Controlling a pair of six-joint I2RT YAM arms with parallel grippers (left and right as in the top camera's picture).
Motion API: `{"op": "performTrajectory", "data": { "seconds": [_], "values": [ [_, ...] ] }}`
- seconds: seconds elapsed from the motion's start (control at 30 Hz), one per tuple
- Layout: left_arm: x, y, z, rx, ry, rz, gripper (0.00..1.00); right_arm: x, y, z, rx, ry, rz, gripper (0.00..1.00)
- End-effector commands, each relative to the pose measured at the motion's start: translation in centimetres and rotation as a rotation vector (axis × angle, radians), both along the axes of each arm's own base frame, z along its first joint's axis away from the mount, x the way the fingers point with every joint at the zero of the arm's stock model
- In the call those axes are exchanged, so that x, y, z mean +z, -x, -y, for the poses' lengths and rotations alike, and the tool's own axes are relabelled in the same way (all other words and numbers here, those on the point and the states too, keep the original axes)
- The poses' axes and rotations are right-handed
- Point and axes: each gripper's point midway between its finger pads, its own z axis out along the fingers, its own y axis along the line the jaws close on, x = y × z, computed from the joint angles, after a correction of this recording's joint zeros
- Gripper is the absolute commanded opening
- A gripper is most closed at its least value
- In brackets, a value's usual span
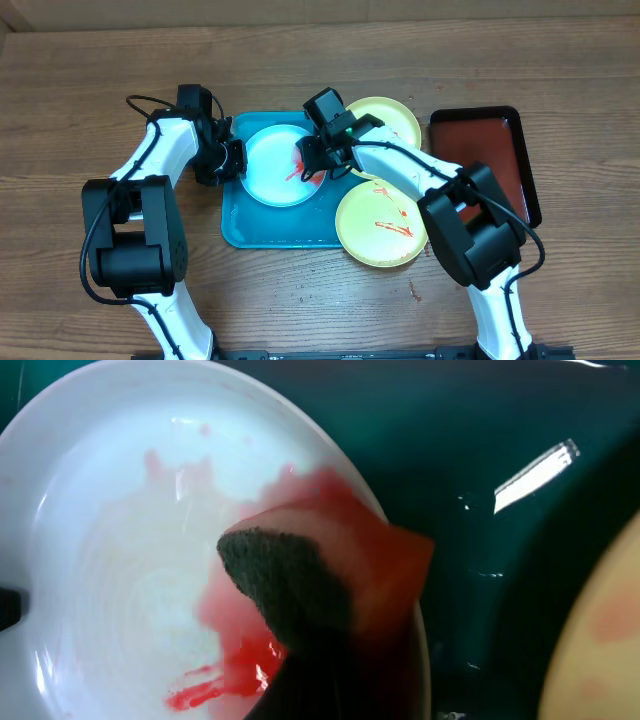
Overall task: Clean dirty plates on tray and stack at the side
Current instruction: 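Scrub the white plate with the sponge while left gripper holds the rim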
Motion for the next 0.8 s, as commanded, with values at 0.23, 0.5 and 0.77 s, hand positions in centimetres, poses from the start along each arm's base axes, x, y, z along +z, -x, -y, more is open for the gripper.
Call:
{"op": "performTrajectory", "data": {
  "seconds": [0.23,0.5,0.77],
  "values": [
    [-0.7,0.4,1.0,-0.048,0.028,-0.014,0.04,-1.1,4.4,-4.7,0.104,-0.167,-0.181,0.04],
    [-0.7,0.5,1.1,-0.048,0.03,-0.016,0.04,-0.4,8.6,-8.4,0.21,-0.233,-0.252,0.04],
    [-0.7,0.4,1.0,-0.051,0.029,-0.012,0.04,-0.5,5.5,-6.1,0.153,-0.123,-0.156,0.04]
  ]
}}
